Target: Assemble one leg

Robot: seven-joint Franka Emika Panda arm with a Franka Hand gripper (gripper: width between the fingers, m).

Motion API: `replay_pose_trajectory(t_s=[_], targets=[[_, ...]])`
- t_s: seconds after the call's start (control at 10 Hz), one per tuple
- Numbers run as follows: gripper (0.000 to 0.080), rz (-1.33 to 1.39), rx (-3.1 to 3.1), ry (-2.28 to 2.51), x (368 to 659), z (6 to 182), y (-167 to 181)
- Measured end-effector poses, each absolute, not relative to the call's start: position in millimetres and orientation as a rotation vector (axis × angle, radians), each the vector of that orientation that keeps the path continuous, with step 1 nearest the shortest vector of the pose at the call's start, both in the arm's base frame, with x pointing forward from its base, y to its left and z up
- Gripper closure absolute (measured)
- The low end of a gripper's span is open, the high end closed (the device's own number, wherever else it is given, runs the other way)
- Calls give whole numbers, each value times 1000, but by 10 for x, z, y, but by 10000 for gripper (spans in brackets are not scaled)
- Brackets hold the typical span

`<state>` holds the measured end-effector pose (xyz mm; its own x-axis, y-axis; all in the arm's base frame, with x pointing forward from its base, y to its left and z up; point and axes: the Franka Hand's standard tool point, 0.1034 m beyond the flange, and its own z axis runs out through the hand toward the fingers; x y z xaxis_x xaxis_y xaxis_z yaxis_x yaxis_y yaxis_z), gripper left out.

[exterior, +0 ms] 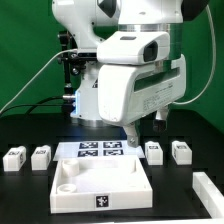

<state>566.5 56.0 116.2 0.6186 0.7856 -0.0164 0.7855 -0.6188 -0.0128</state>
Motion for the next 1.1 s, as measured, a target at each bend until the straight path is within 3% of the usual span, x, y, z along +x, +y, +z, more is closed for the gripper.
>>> replay_pose_trajectory(t_s=[0.9,1.1], targets=[[150,33,-2757,-1500,5666,1162,550],[150,69,-2581,-1750,5435,1130,431]])
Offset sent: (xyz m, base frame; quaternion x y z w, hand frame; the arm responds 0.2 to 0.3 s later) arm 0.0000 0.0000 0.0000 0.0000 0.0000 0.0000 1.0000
